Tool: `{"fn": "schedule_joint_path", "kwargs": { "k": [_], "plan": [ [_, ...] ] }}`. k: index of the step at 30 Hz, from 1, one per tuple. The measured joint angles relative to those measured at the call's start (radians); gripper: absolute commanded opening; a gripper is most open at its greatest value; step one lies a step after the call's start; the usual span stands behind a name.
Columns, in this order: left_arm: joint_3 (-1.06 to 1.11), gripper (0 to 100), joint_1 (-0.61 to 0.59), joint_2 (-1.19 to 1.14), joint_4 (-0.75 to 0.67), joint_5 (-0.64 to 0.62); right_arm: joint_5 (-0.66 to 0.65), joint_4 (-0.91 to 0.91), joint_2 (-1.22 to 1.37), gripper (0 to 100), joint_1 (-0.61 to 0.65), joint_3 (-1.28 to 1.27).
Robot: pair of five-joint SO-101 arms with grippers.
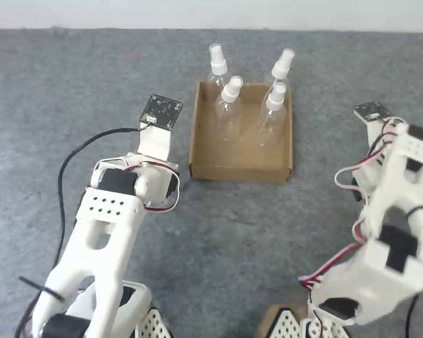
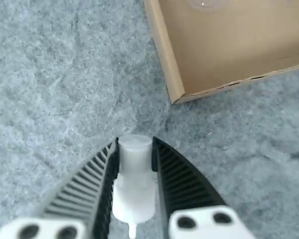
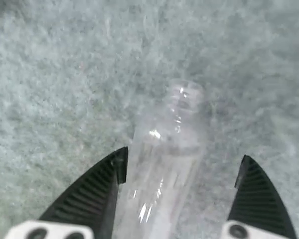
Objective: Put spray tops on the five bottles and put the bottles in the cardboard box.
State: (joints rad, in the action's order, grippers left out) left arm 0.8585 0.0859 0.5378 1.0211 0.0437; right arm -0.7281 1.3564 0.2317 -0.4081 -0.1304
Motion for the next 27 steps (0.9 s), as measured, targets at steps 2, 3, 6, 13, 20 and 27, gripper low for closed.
{"fn": "schedule_joint_path", "kwargs": {
  "k": [2, 3, 6, 13, 20, 27],
  "plan": [
    [0.000, 1, 0.000, 0.000, 0.000, 0.000, 0.002, 0.014, 0.080, 26.7, -0.002, 0.049],
    [0.000, 1, 0.000, 0.000, 0.000, 0.000, 0.002, 0.017, 0.115, 24.7, 0.000, 0.069],
    [0.000, 1, 0.000, 0.000, 0.000, 0.000, 0.002, 0.021, 0.183, 13.7, 0.003, 0.100],
    [0.000, 1, 0.008, 0.000, 0.000, 0.000, 0.005, 0.021, 0.190, 0.9, 0.003, 0.155],
    [0.000, 1, 0.008, 0.000, -0.012, 0.000, 0.068, 0.115, 0.149, 0.5, 0.035, 0.304],
    [0.000, 1, 0.006, 0.006, -0.028, 0.000, 0.192, 0.072, -0.229, 0.5, 0.247, 0.135]
  ]
}}
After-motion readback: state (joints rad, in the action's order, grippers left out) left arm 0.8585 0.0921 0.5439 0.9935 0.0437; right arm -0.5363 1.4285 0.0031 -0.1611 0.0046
